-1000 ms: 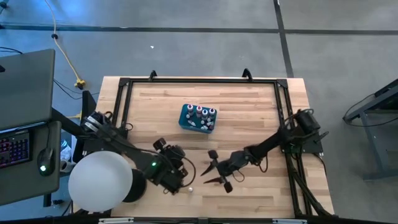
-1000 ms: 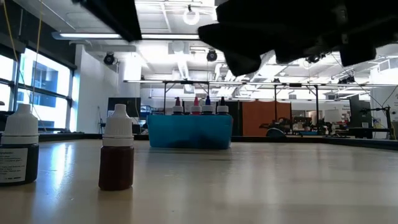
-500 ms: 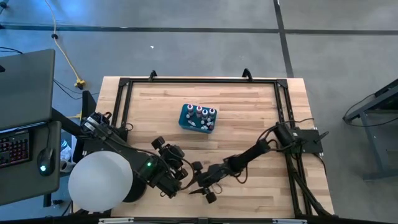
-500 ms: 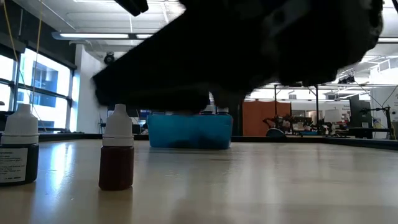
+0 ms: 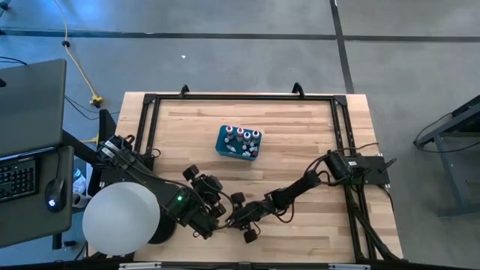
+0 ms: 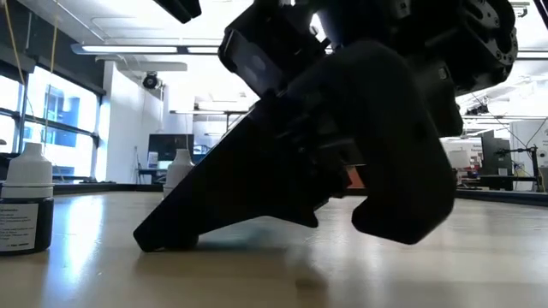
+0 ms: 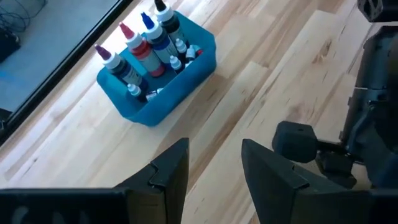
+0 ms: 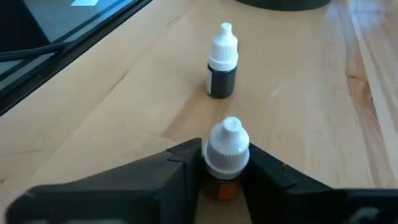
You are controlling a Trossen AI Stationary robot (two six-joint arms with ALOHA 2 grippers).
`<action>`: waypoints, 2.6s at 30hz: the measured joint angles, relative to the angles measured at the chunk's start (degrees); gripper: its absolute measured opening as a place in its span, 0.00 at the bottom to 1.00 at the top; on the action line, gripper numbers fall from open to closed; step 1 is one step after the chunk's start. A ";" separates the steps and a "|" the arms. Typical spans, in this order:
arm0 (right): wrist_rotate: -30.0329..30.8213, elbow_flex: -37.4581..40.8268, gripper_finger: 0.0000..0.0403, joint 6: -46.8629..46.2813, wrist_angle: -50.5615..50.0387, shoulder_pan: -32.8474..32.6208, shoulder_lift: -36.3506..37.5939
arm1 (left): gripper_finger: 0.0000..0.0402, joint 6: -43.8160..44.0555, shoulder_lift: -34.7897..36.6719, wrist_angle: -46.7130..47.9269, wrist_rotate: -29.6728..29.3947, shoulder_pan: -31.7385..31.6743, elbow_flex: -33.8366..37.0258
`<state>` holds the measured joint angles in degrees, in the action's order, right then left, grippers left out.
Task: Pick & Place food coloring
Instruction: Put the orange food coloring bottle into the blue bin, then put the green food coloring bottle into the blue bin
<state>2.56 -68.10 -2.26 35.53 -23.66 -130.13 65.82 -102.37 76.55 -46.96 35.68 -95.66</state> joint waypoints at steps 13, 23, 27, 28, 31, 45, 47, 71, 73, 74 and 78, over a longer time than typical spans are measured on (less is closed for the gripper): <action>21.49 0.07 0.17 6.00 -23.61 1.74 17.60 | 0.36 0.02 -0.01 -0.07 0.36 0.00 0.00; 38.44 0.19 0.17 -1.48 -54.15 13.43 30.47 | 0.36 0.40 -0.02 -0.25 1.11 -0.02 0.00; 31.51 5.80 0.18 -1.33 -46.02 18.54 29.72 | 0.36 0.42 -0.02 -0.34 1.37 -0.02 0.02; 30.00 7.95 0.17 -0.31 -42.64 19.56 29.56 | 0.36 0.42 -0.04 -0.41 1.46 -0.02 0.02; 27.76 13.92 0.15 0.89 -31.62 21.89 29.55 | 0.36 0.42 -0.04 -0.49 1.43 -0.02 0.02; 13.77 24.06 0.19 3.64 -11.90 27.44 29.79 | 0.36 0.44 -0.07 -0.55 1.36 -0.04 0.02; 13.73 24.11 0.20 3.62 -12.17 27.54 29.79 | 0.36 0.44 -0.07 -0.58 1.41 -0.04 0.02; 13.75 24.04 0.36 2.05 -12.33 27.38 29.79 | 0.36 -29.82 -3.50 -15.89 35.61 -0.05 -0.10; 13.75 24.04 0.35 2.05 -12.35 27.38 29.79 | 0.36 -34.45 -5.00 -17.07 38.92 -0.02 0.12; 13.75 24.03 0.35 2.05 -12.48 27.38 29.79 | 0.36 -35.91 -5.66 -16.54 40.38 -0.02 0.30; 13.75 24.02 0.34 2.09 -13.22 27.38 29.81 | 0.36 -37.13 -7.83 -17.32 44.51 -0.44 0.03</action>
<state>16.32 -44.07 -0.17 22.31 3.73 -100.31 28.69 -110.19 59.23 -2.45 35.24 -95.63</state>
